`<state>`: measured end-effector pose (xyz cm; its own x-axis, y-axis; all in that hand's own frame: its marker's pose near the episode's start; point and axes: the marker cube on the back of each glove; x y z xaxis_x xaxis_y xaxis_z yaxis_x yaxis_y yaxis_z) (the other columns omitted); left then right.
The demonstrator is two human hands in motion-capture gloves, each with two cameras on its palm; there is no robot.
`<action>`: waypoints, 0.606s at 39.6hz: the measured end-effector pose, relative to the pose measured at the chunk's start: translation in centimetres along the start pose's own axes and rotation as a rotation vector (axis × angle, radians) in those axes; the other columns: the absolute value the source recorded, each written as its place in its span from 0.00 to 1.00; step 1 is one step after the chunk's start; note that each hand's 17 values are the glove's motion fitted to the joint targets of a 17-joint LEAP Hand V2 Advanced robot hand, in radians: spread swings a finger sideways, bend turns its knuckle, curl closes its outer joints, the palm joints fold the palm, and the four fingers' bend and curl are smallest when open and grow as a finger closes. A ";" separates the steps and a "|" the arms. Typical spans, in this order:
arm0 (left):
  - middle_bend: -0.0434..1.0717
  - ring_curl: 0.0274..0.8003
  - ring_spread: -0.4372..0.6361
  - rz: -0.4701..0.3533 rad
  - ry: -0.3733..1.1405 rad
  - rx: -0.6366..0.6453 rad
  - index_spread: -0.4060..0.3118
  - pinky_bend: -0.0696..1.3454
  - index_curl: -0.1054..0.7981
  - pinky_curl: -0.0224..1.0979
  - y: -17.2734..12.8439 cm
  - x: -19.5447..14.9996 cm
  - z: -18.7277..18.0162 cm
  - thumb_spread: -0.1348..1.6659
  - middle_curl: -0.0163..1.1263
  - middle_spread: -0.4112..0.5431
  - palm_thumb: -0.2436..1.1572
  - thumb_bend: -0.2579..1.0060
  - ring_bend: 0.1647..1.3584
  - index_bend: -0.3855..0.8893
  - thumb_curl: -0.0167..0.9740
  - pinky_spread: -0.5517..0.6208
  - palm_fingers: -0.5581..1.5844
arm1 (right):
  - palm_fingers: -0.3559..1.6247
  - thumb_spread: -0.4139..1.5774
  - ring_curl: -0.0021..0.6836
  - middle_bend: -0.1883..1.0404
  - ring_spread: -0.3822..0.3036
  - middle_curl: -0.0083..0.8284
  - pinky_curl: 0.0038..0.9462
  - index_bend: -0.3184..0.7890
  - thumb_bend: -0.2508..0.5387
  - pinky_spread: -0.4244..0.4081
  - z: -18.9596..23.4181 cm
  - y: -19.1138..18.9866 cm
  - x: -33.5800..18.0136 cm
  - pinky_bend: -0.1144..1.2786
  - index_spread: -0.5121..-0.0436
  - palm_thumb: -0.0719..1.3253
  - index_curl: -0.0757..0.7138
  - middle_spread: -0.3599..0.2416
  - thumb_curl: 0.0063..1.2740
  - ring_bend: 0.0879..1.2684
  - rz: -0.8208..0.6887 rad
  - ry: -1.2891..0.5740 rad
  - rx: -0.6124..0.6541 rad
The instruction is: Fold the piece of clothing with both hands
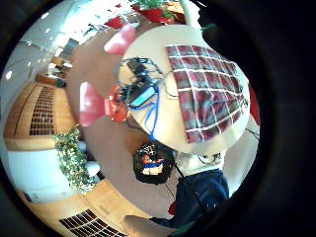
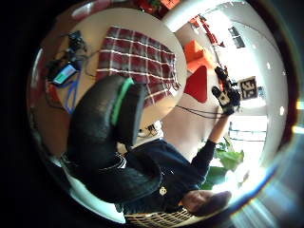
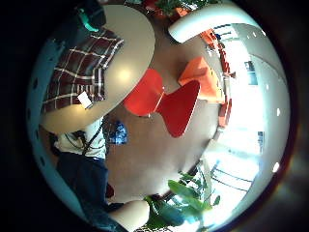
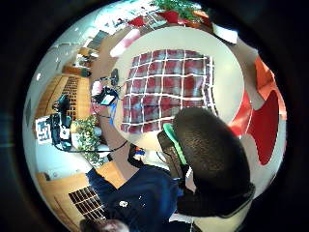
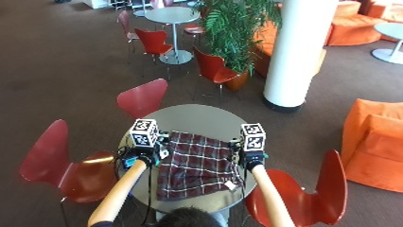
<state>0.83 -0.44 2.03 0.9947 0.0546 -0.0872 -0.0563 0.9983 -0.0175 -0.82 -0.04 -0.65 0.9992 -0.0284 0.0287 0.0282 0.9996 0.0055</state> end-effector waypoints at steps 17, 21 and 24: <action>0.20 0.30 0.65 0.120 0.101 -0.137 0.37 0.46 0.23 0.28 0.6 0.0 16.2 0.63 0.17 0.62 0.31 0.21 0.41 0.37 0.19 0.67 0.29 | 0.22 0.75 0.35 0.30 0.66 0.21 0.33 0.38 0.54 0.75 13.2 -4.7 0.3 0.59 0.25 0.36 0.22 0.53 0.13 0.35 -0.080 -0.052 -0.168; 0.23 0.29 0.62 0.168 0.101 -0.294 0.38 0.46 0.28 0.28 2.1 0.7 19.2 0.62 0.19 0.58 0.32 0.20 0.40 0.45 0.22 0.65 0.36 | 0.23 0.75 0.36 0.33 0.67 0.24 0.33 0.39 0.50 0.76 14.5 -2.9 -1.0 0.59 0.22 0.37 0.24 0.52 0.15 0.35 -0.135 -0.037 -0.245; 0.25 0.26 0.57 0.160 0.060 -0.397 0.38 0.47 0.32 0.27 2.6 0.7 21.5 0.62 0.21 0.52 0.34 0.20 0.36 0.48 0.24 0.58 0.44 | 0.26 0.74 0.36 0.35 0.65 0.27 0.33 0.40 0.50 0.77 13.8 -0.4 -2.1 0.57 0.21 0.41 0.25 0.51 0.17 0.36 -0.120 -0.001 -0.291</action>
<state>3.19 2.65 23.32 0.9645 0.1951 -0.1778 -0.2502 0.8906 -0.3798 -3.29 -0.47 13.09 0.9882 -0.1462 0.0459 0.1532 0.9486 -0.2771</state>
